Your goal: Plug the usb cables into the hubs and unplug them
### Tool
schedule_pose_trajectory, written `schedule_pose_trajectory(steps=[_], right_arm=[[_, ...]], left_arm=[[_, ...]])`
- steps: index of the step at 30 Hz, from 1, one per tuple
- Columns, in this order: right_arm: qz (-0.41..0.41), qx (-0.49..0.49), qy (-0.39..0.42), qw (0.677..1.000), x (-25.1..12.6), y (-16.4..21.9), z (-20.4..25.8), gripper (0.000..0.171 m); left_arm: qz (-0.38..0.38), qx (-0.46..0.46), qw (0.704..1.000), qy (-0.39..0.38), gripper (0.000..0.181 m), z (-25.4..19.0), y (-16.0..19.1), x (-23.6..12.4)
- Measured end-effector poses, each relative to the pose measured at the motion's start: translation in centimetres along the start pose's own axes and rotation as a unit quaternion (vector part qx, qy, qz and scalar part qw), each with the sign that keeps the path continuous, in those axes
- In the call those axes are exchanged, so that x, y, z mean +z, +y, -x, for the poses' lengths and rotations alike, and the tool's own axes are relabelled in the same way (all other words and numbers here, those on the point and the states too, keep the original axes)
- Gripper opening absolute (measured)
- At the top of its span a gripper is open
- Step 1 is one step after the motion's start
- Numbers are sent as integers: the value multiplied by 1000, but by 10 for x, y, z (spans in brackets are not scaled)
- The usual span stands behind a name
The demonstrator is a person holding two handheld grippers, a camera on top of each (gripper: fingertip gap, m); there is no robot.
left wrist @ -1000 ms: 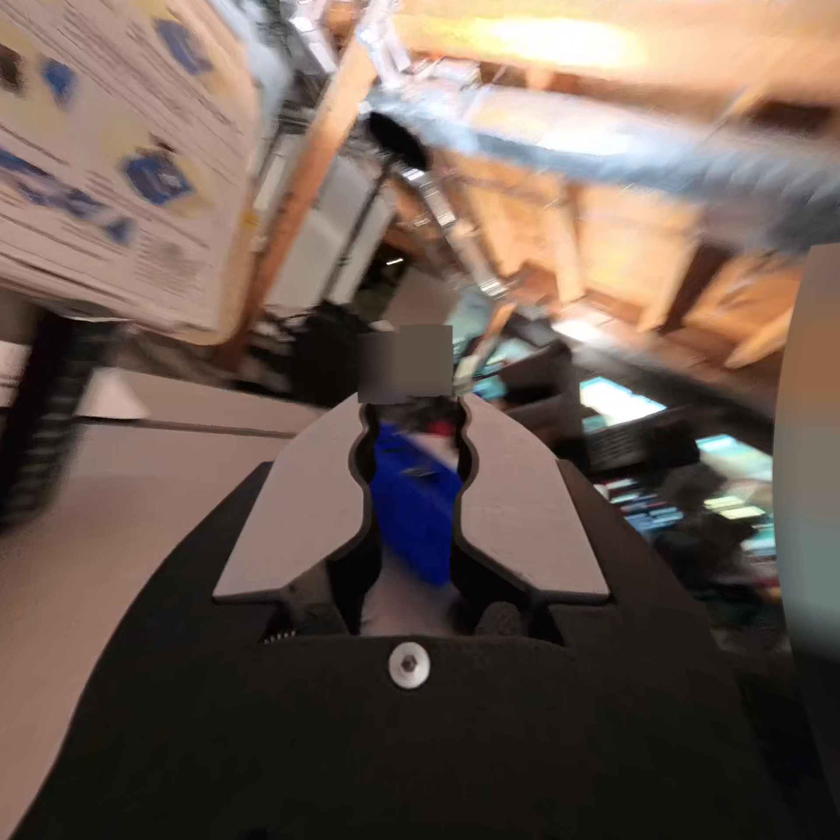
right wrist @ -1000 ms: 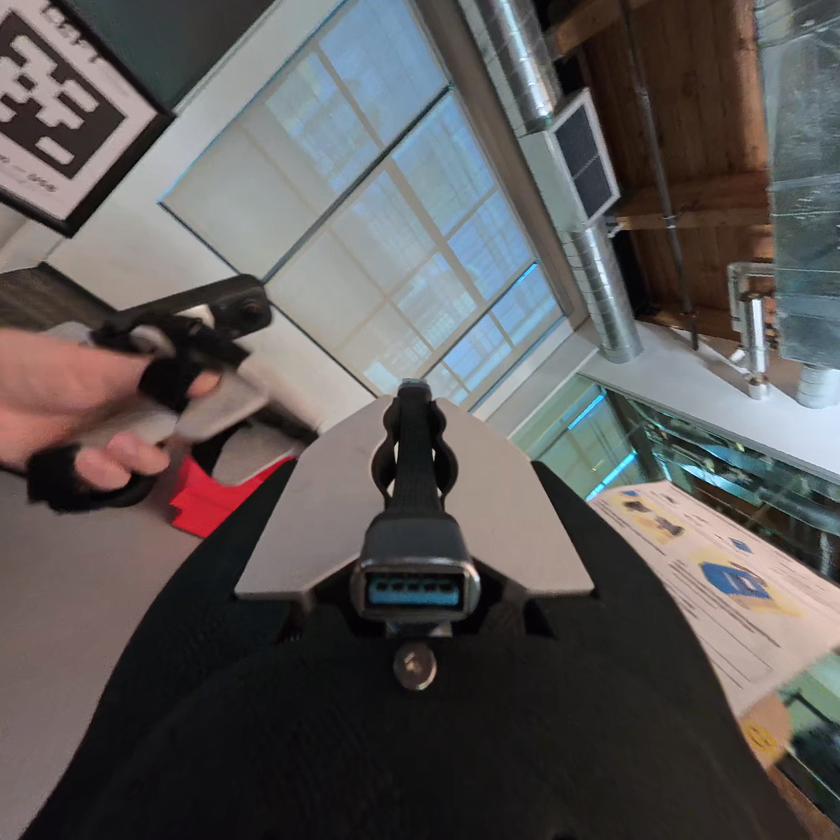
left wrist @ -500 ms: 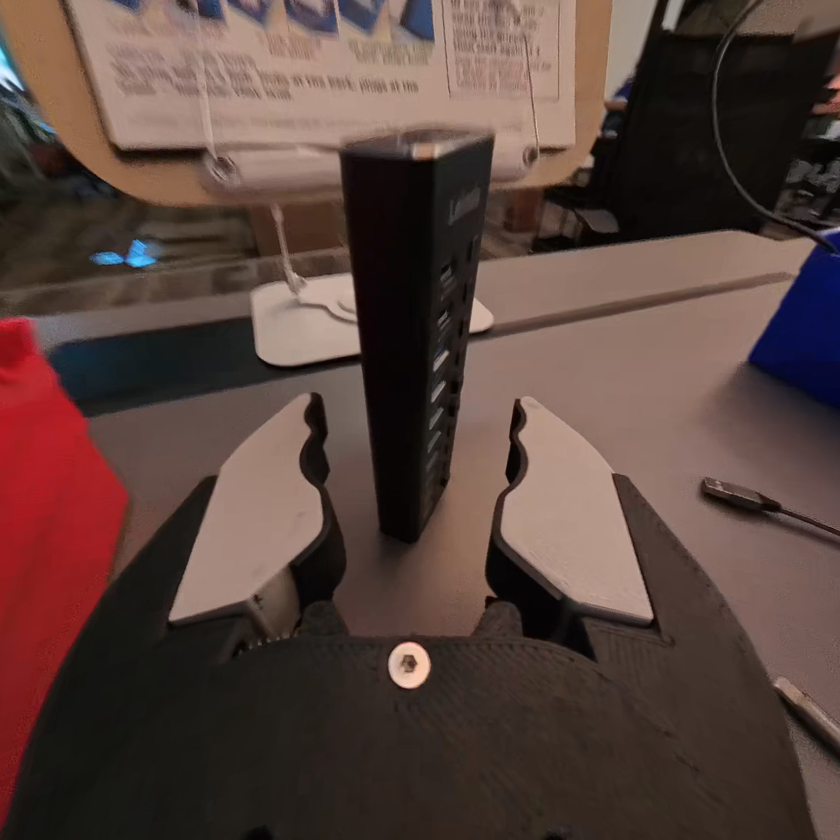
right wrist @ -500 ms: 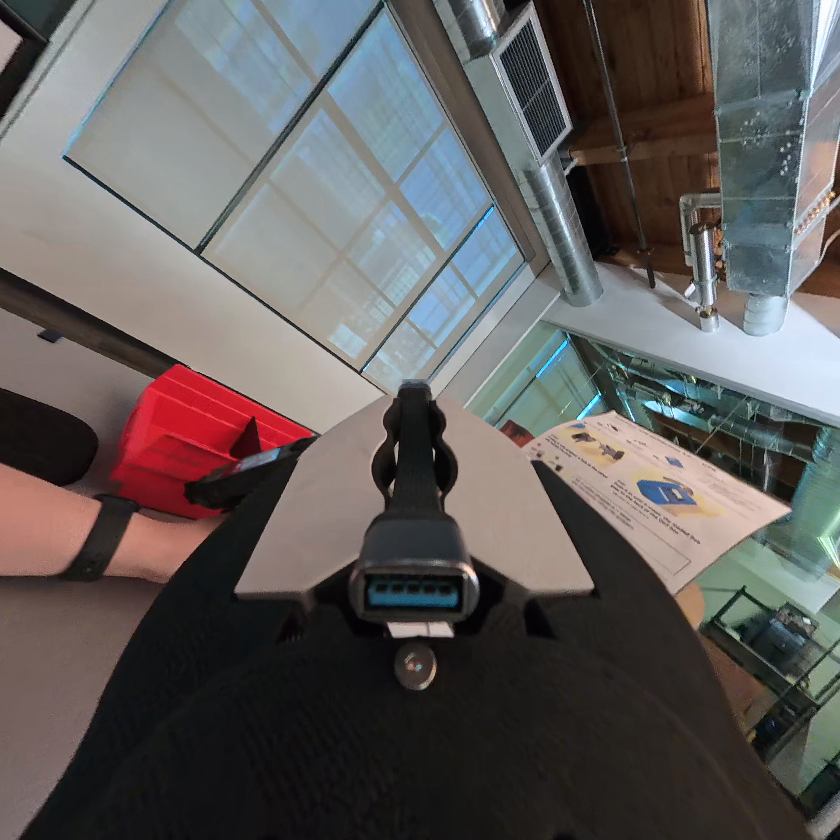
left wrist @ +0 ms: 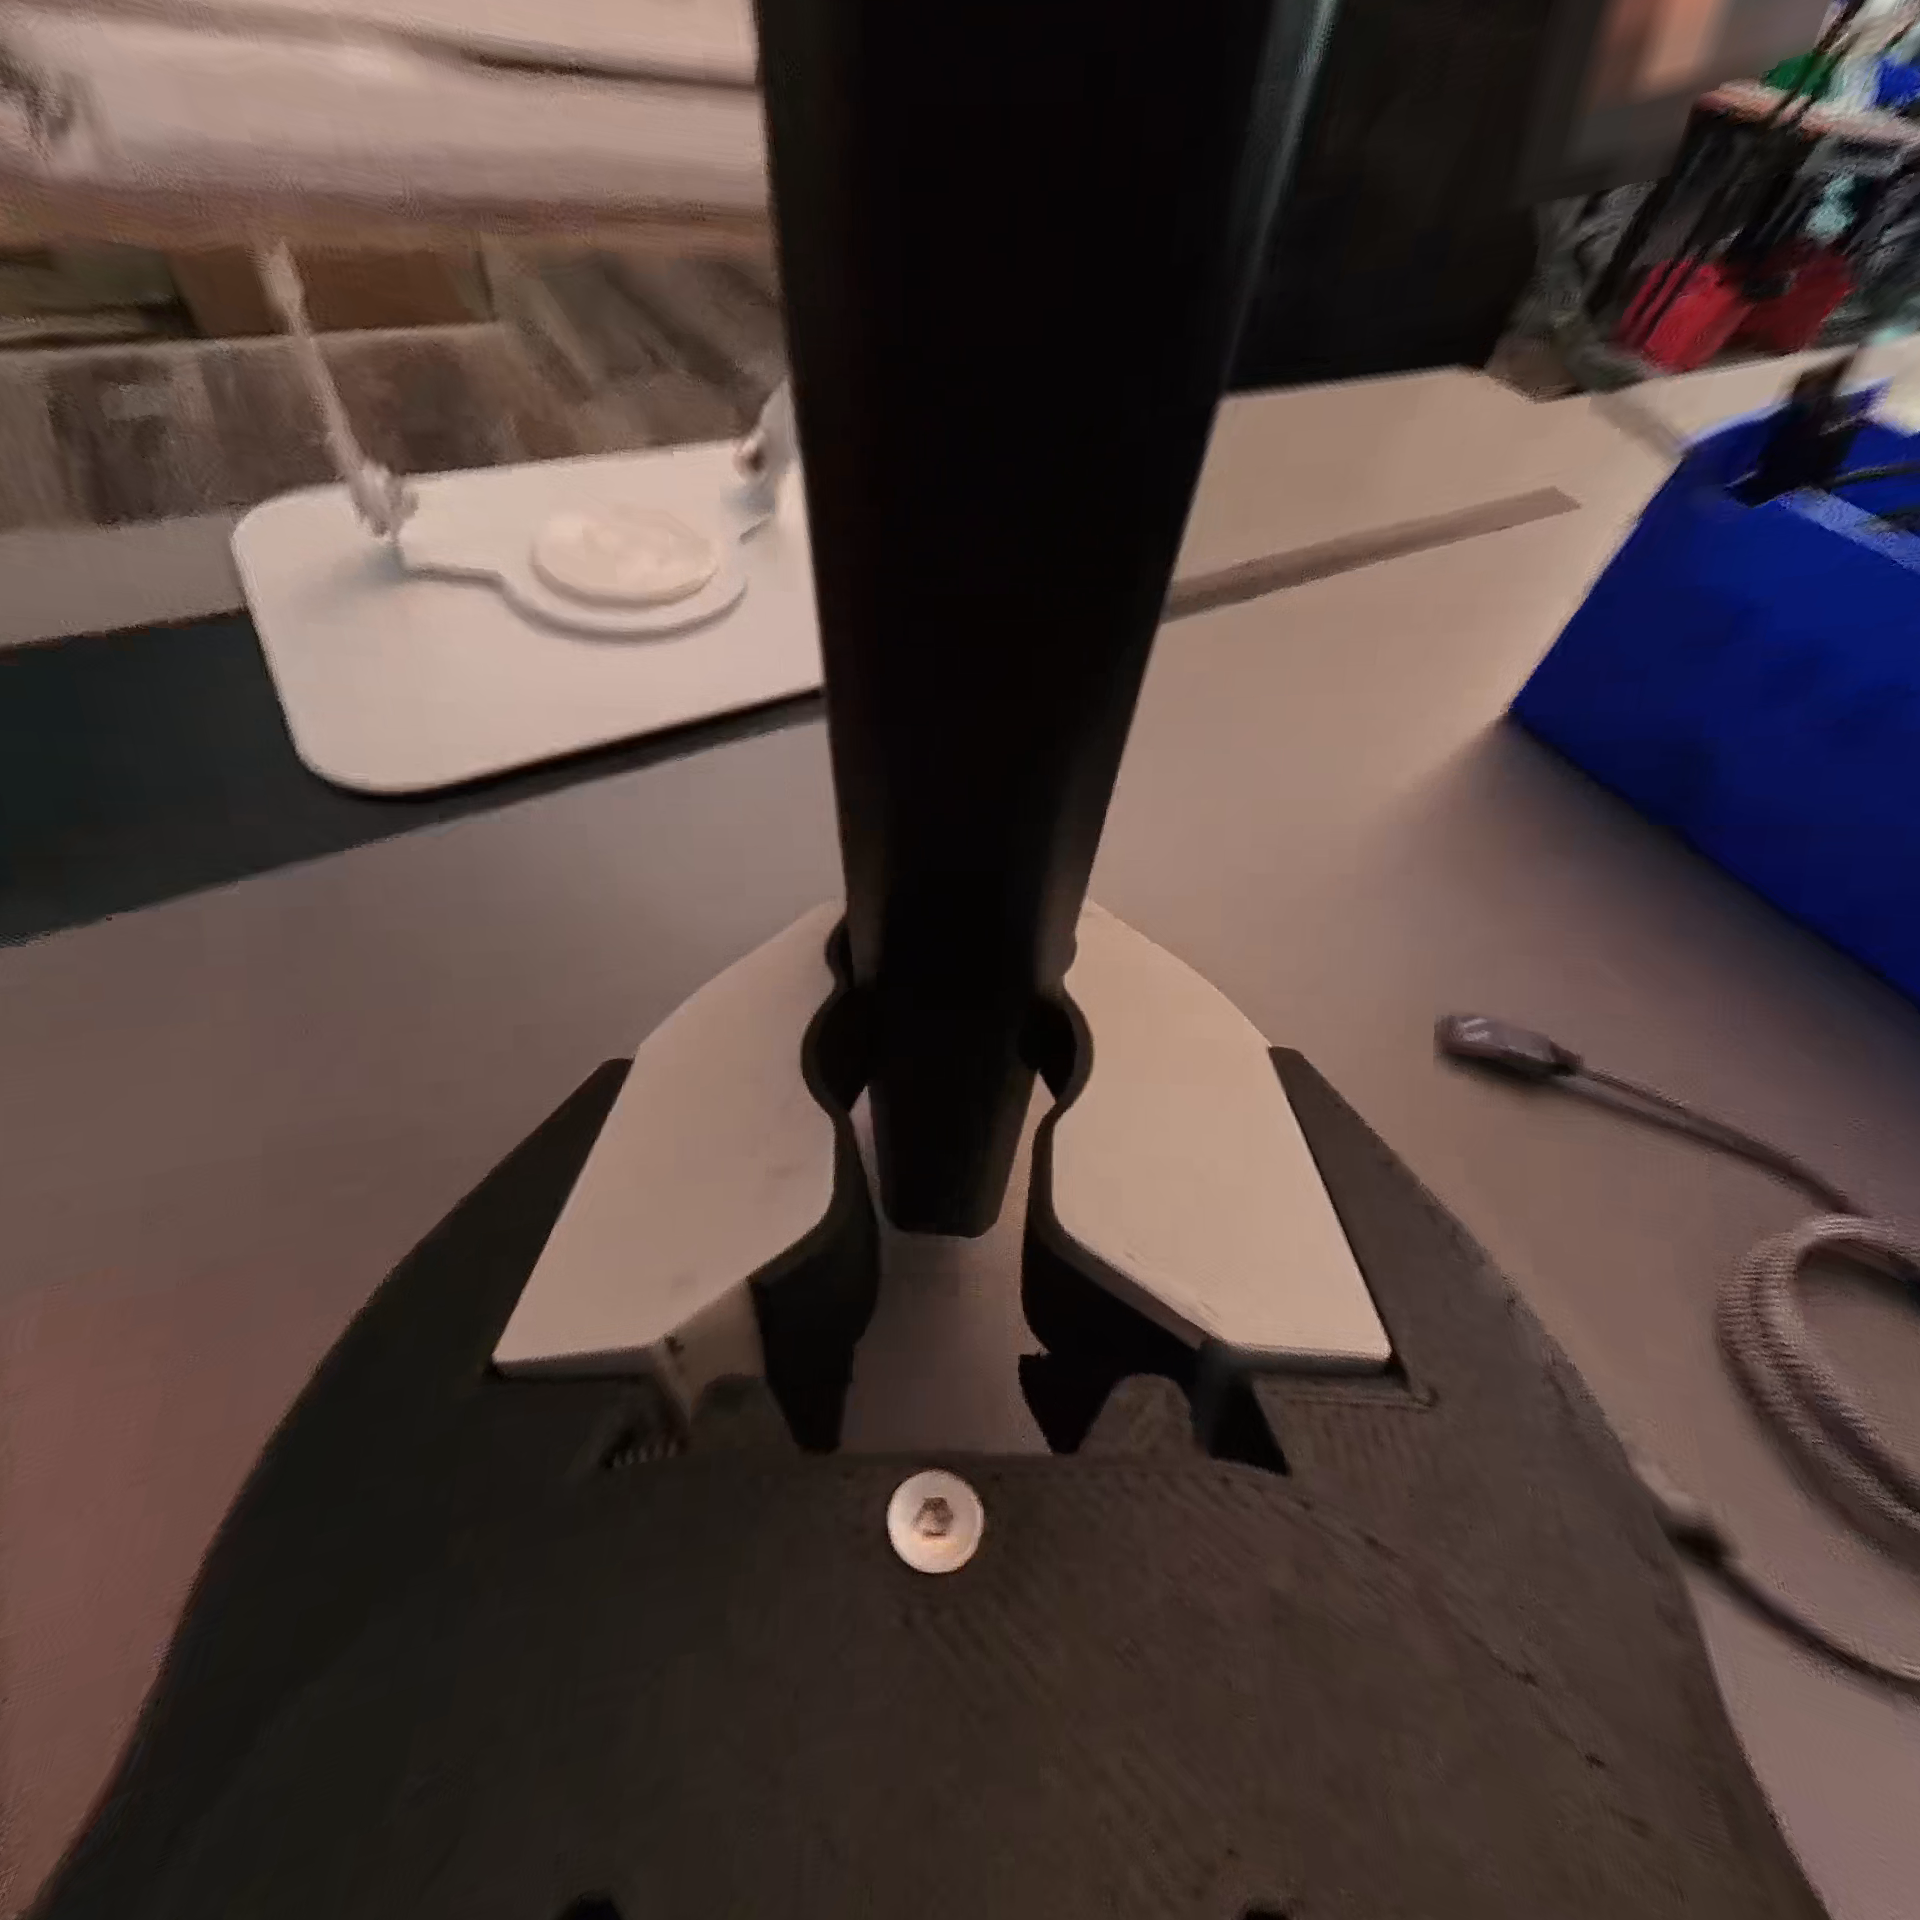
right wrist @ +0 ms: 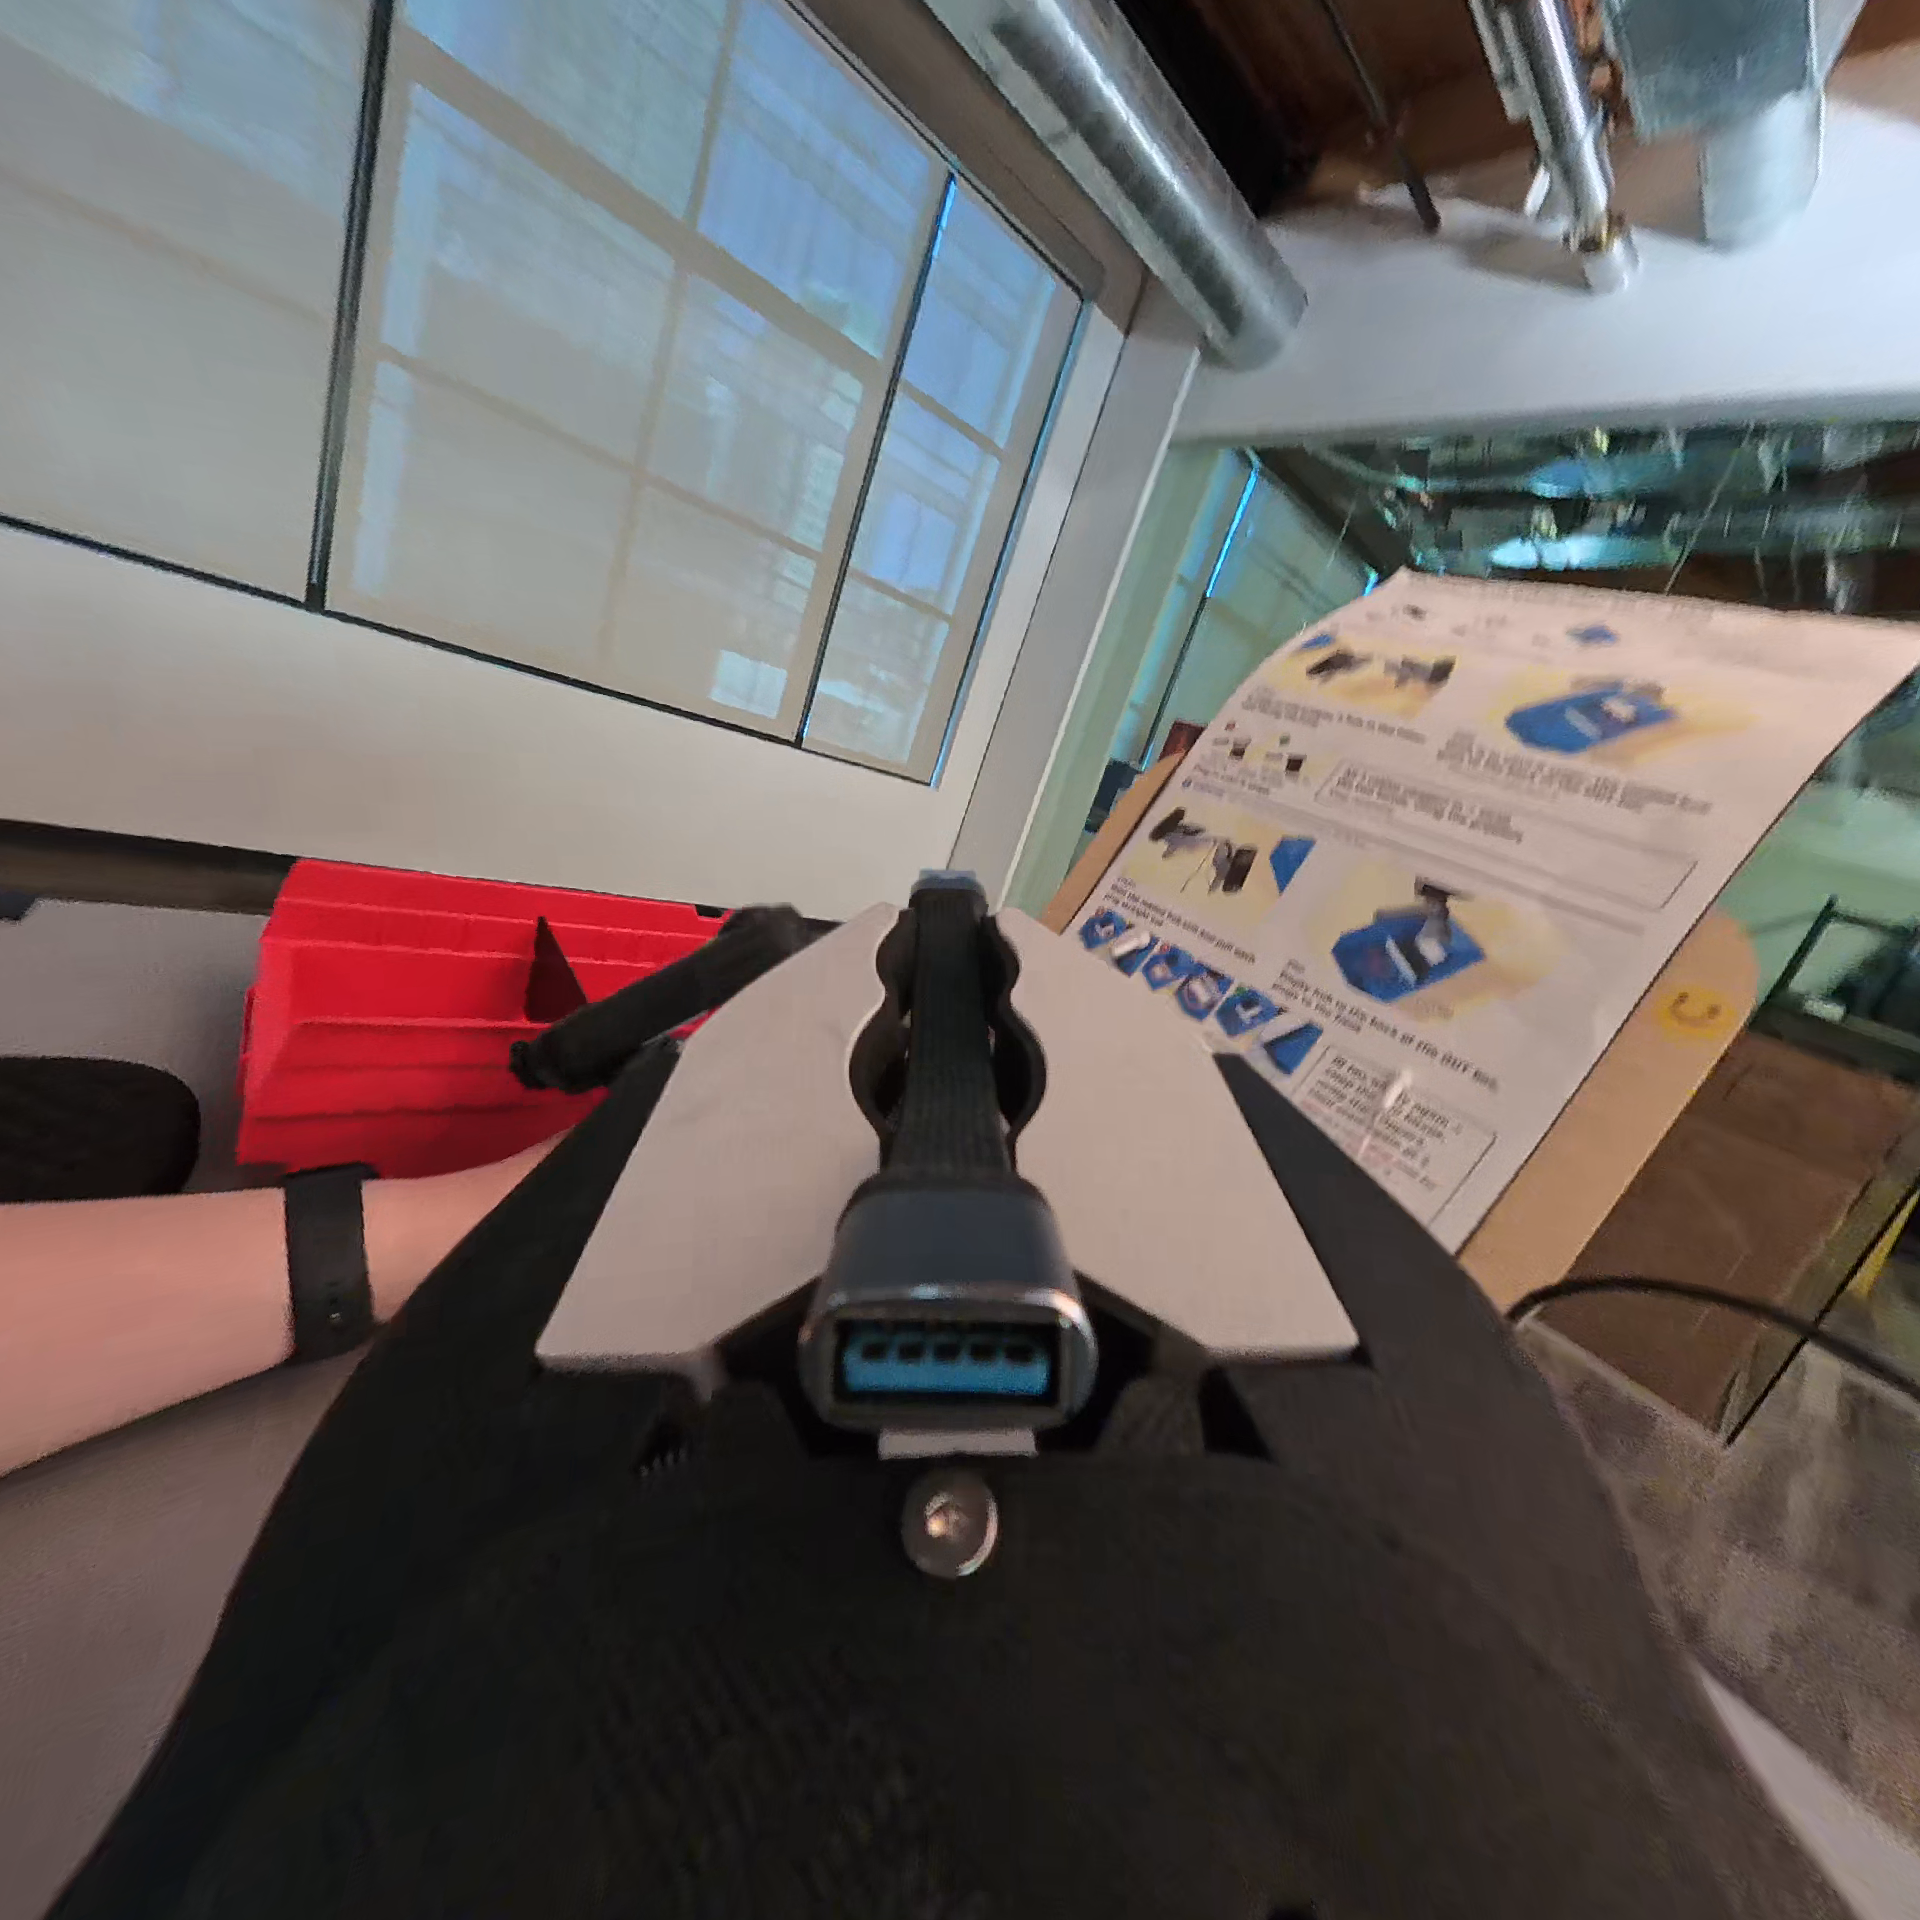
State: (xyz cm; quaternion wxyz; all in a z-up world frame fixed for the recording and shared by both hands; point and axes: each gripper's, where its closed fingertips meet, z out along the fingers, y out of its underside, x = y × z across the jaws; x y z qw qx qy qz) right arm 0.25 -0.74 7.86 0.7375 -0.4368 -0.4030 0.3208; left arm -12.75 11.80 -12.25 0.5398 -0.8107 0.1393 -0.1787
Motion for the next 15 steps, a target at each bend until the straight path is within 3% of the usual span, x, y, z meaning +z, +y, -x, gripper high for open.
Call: schedule_pose_trajectory(steps=[8, 11, 15], right_arm=[[44, 39, 29, 998, 4, 0, -6, 12], [49, 28, 48, 997, 1, -9, -11, 12], [48, 0, 60, 997, -2, -15, -13, 12]], left_arm=[[-67, 42, 991, 106, 30, -119, -110, -33], [-77, 35, 984, 156, 30, -154, -122, -43], [-73, 55, 984, 154, 30, -170, -123, -53]])
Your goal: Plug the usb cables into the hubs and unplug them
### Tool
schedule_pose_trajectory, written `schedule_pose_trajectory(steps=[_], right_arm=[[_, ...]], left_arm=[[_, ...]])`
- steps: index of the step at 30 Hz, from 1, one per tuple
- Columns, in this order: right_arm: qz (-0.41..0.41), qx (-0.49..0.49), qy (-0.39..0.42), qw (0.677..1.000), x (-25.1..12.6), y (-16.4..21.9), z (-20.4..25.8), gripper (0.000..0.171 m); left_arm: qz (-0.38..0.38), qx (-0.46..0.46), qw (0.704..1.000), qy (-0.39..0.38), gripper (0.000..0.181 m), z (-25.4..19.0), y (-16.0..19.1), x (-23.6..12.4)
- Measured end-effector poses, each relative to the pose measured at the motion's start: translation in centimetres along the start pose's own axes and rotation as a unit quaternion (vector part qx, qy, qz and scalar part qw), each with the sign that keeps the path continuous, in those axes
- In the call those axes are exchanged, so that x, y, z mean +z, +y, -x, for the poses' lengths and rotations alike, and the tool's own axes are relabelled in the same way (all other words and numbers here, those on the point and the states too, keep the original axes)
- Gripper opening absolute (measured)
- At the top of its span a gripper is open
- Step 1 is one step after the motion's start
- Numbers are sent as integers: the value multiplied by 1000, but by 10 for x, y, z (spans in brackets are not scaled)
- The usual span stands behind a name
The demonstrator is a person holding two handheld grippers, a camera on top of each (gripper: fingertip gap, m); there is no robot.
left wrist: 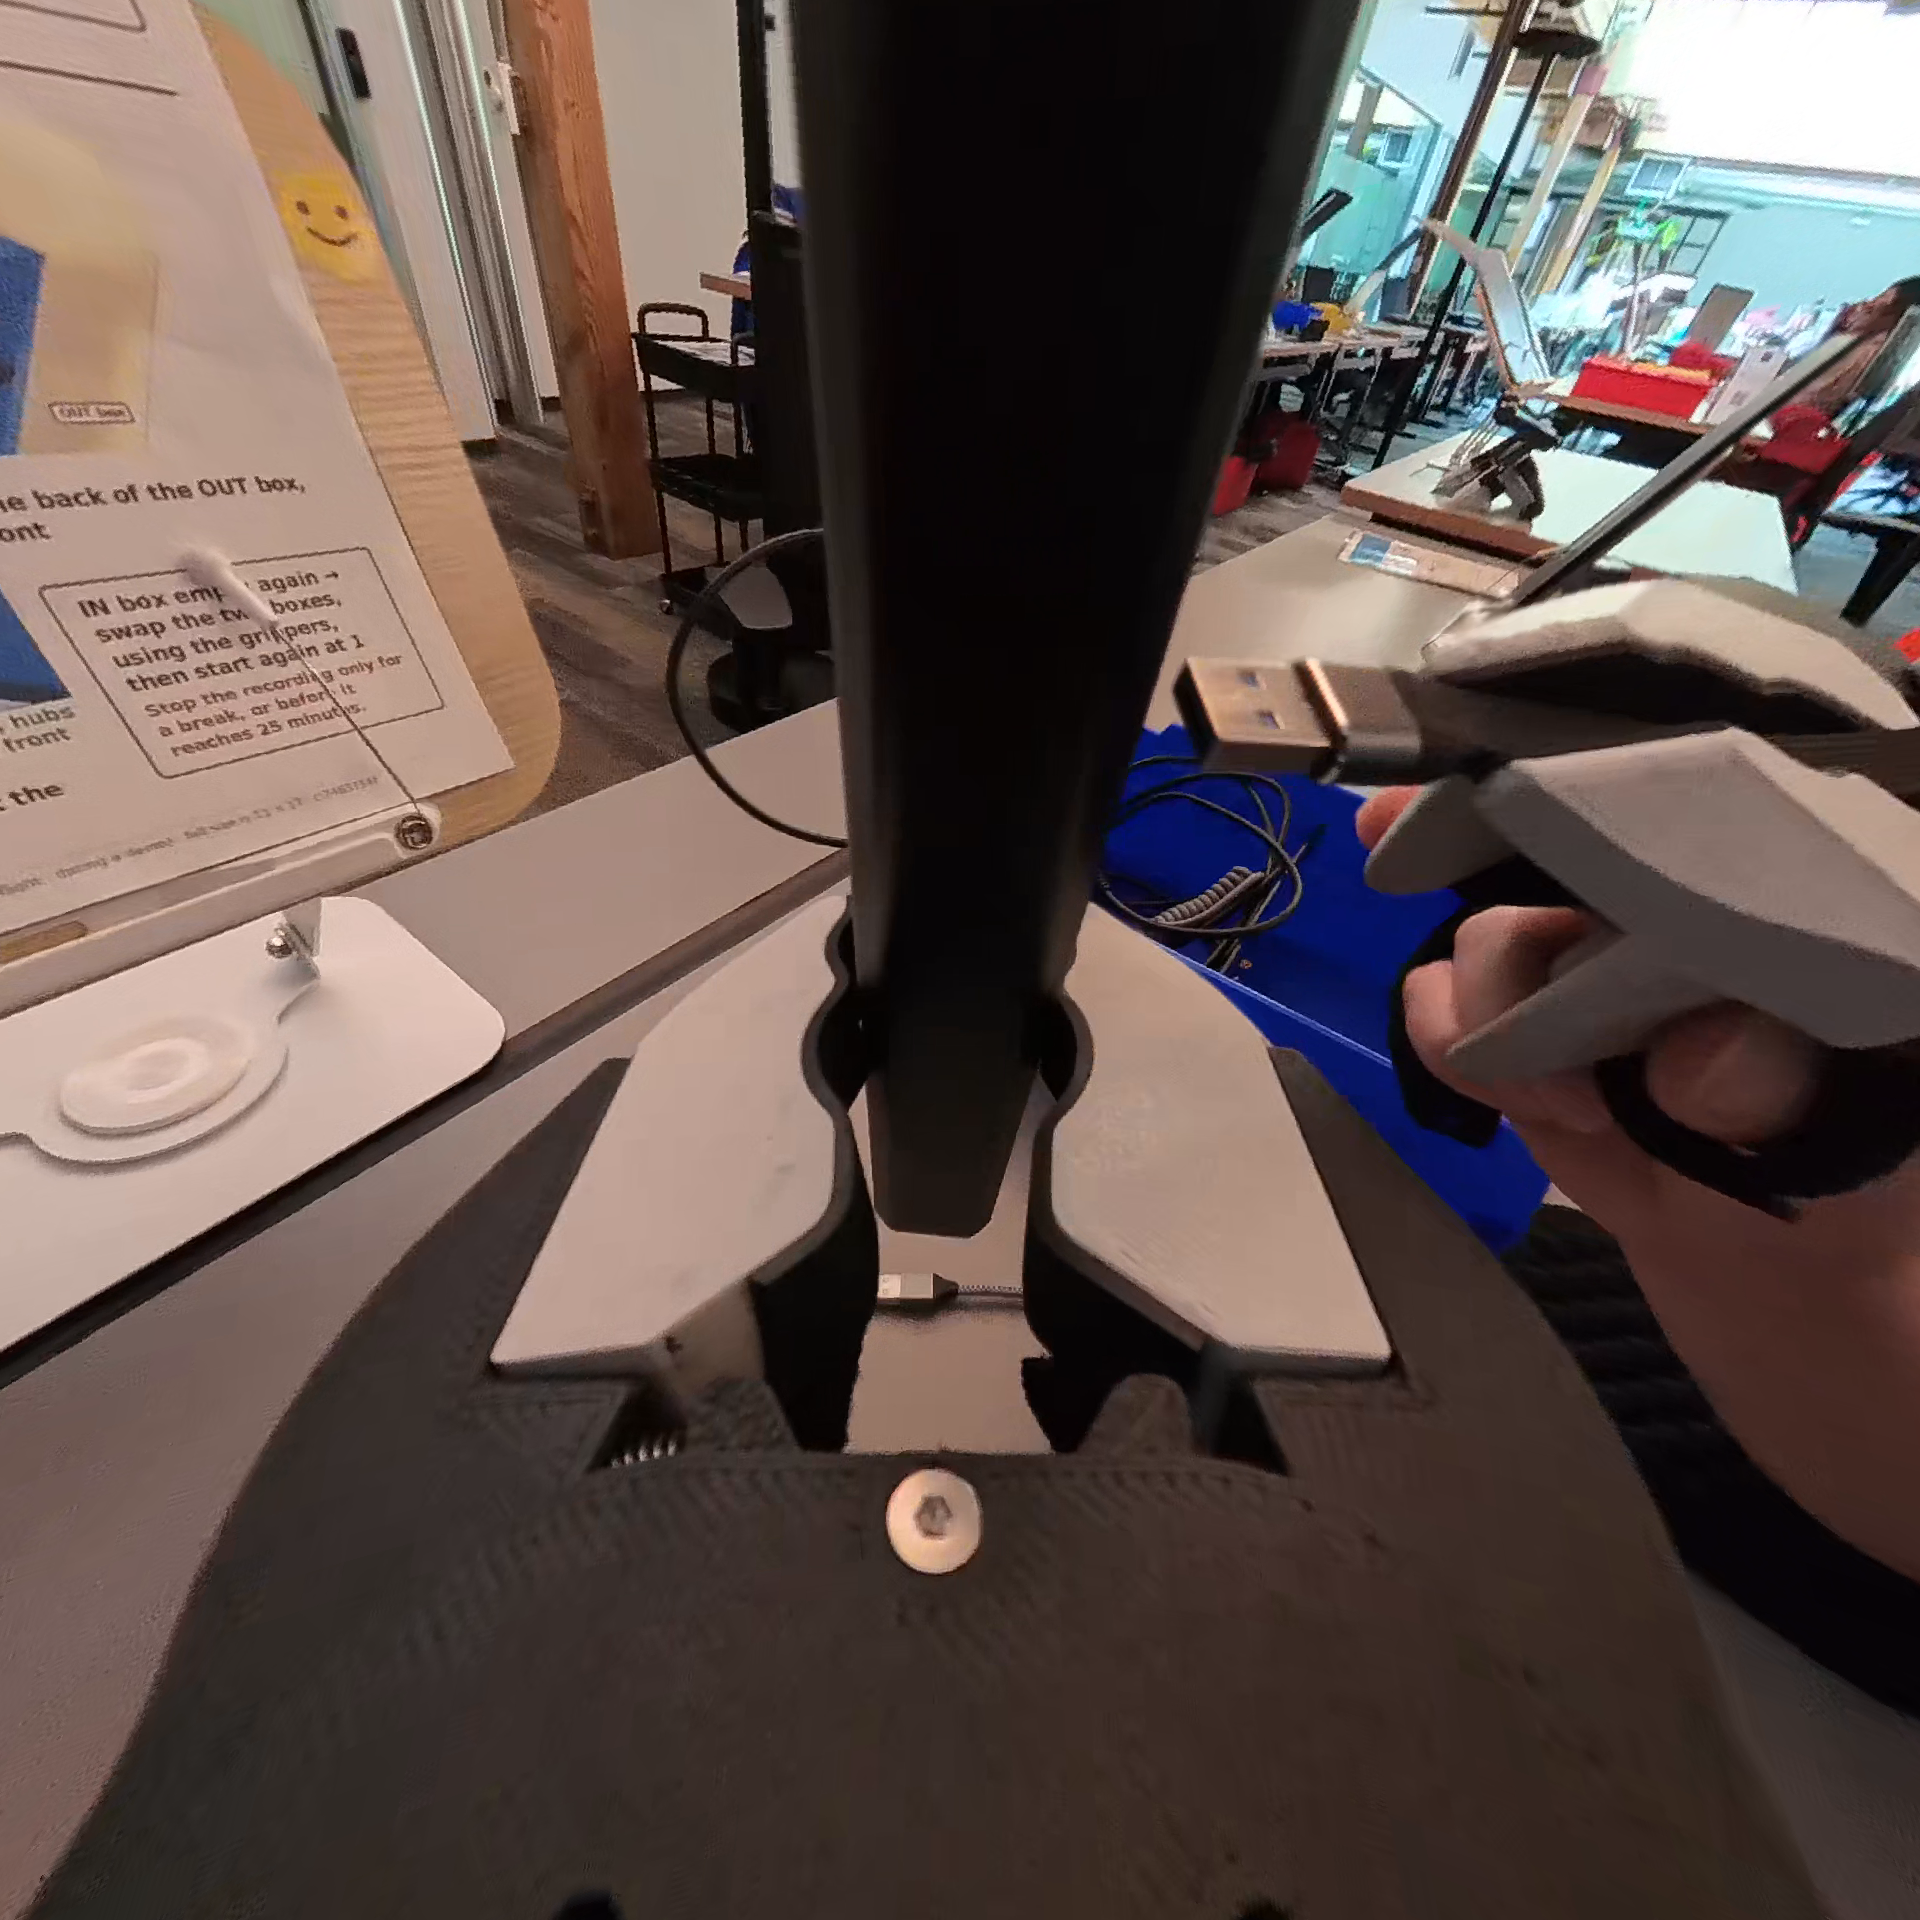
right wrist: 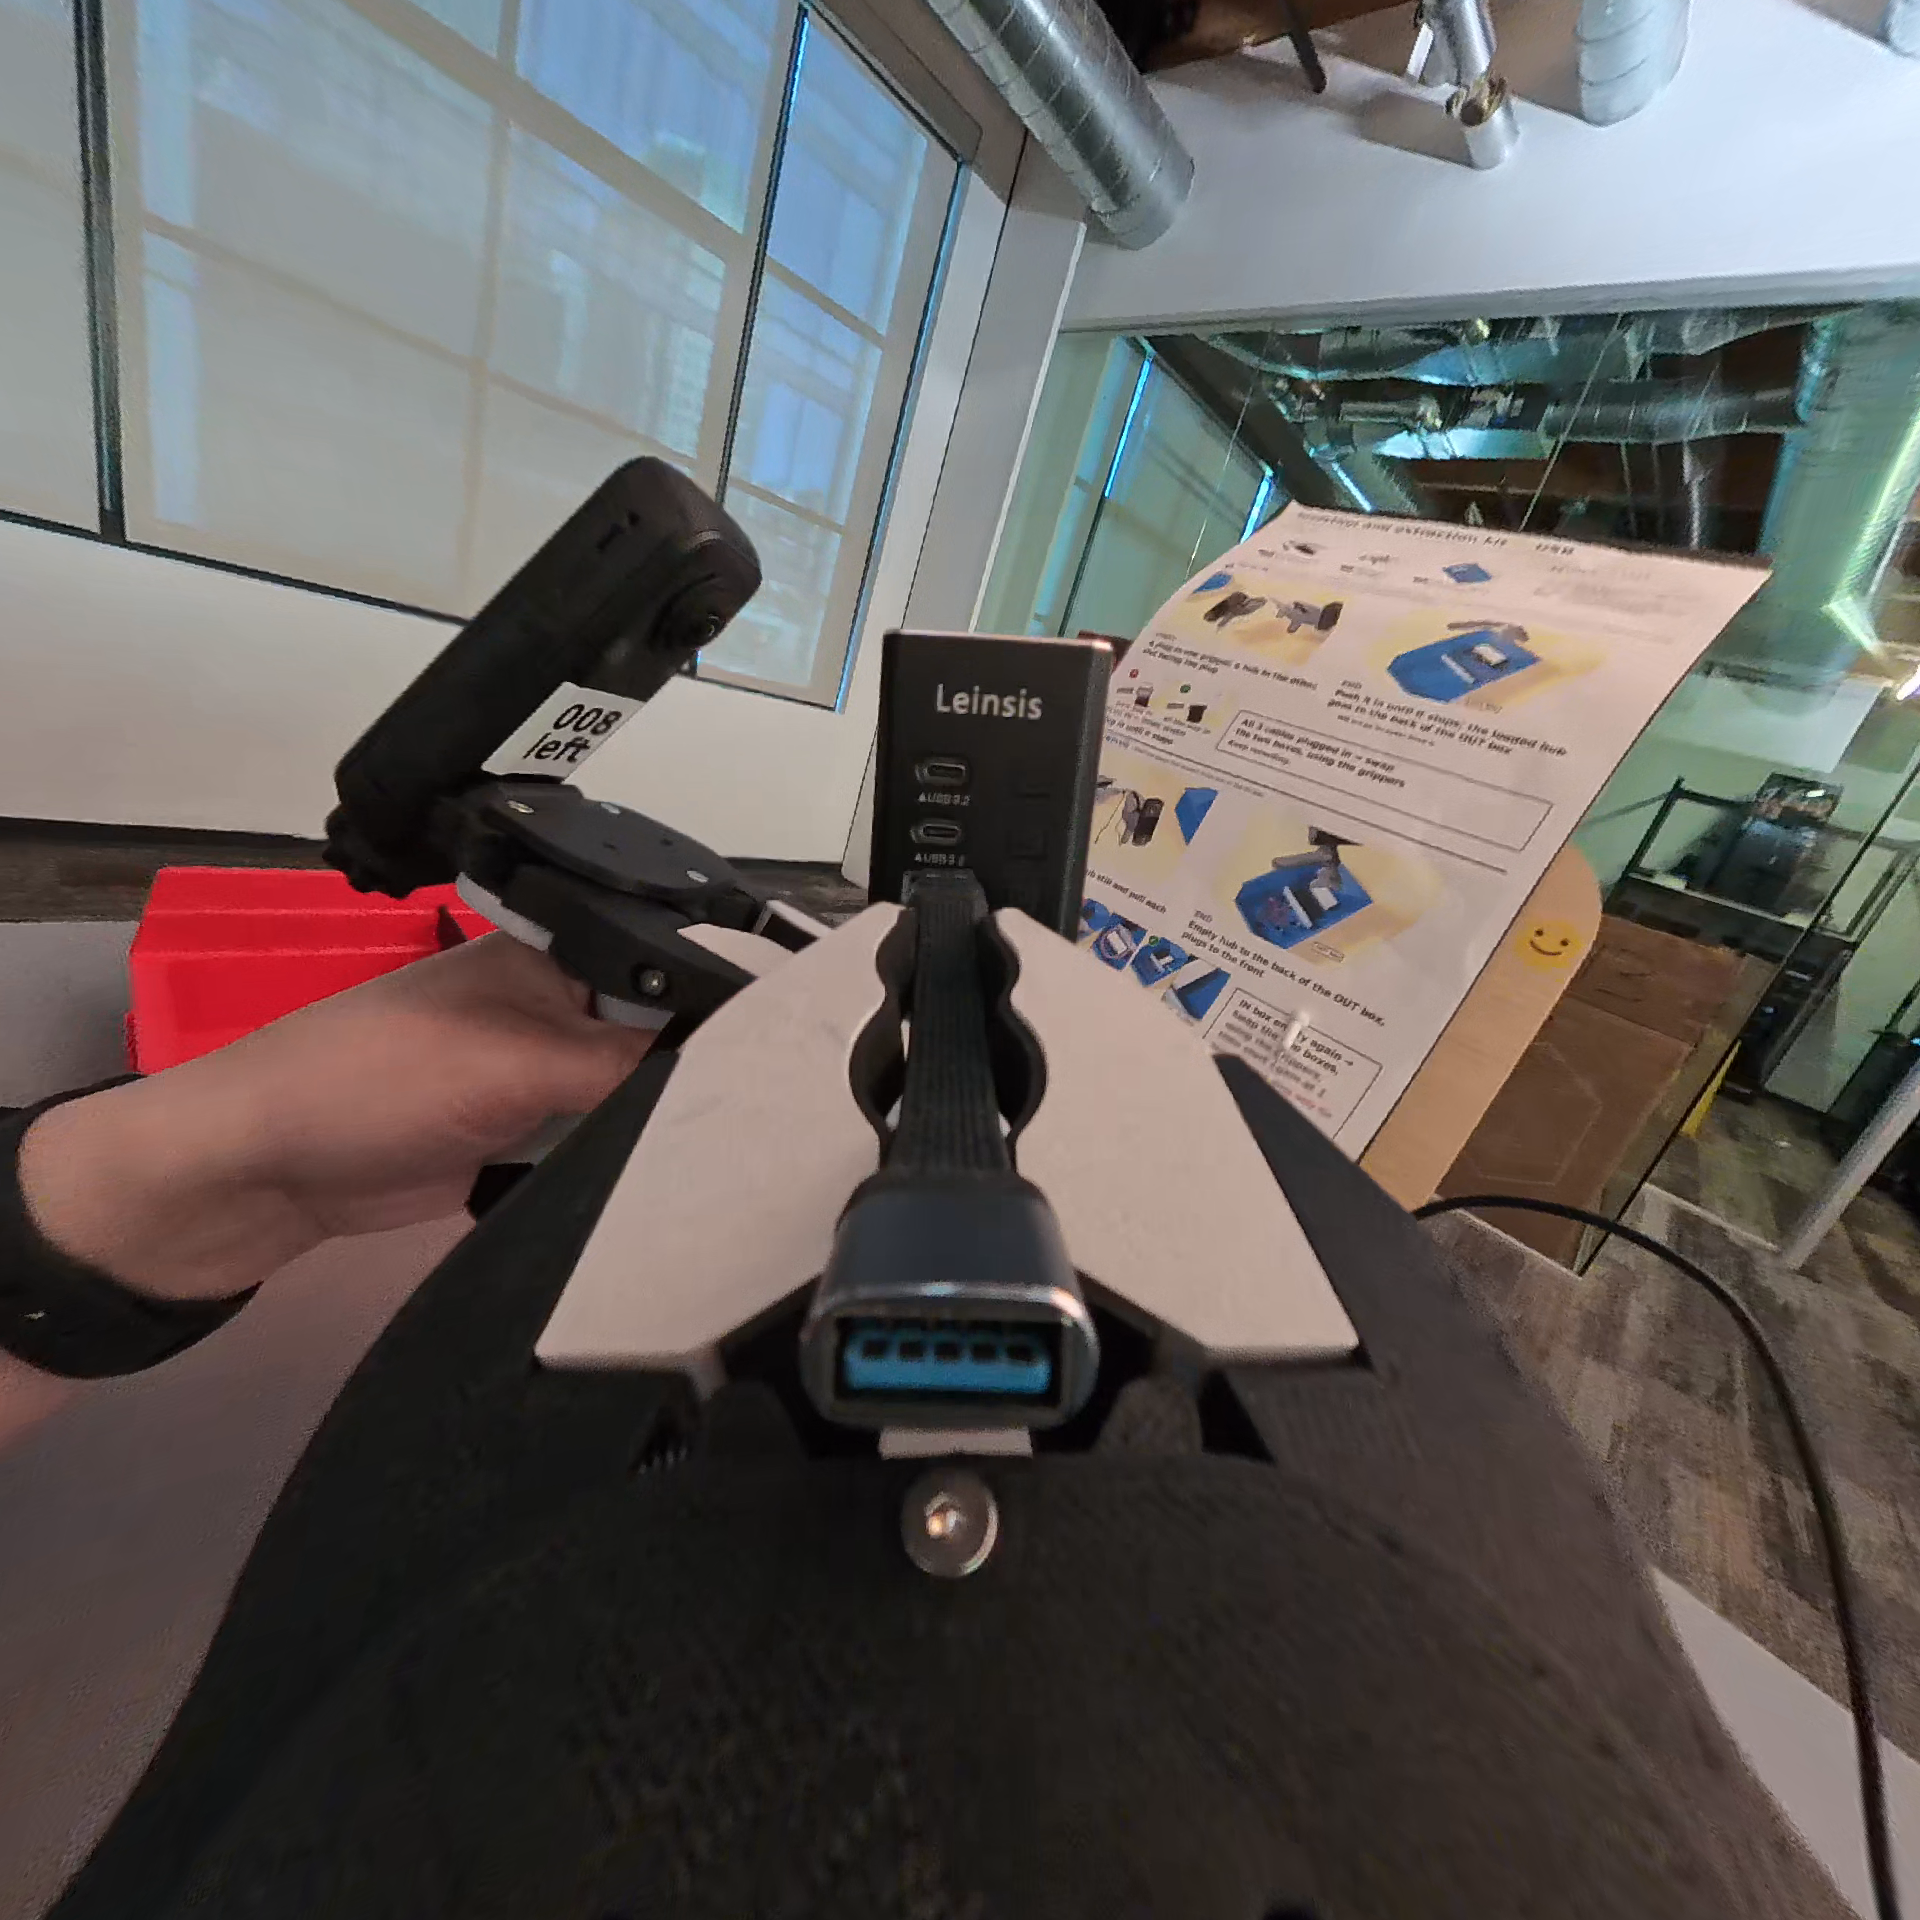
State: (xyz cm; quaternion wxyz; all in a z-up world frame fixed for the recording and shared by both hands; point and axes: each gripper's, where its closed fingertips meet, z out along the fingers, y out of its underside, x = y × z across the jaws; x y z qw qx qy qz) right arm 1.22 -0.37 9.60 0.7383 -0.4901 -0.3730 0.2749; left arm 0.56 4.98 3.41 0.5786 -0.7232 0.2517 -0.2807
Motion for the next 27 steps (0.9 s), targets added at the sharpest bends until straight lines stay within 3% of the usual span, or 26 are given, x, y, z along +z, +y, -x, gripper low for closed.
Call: schedule_pose_trajectory(steps=[27], right_arm=[[-5, -11, 3, 1000, -4, -12, -2, 12]], left_arm=[[-50, -33, 998, 3, 30, 2, -23, -22]])
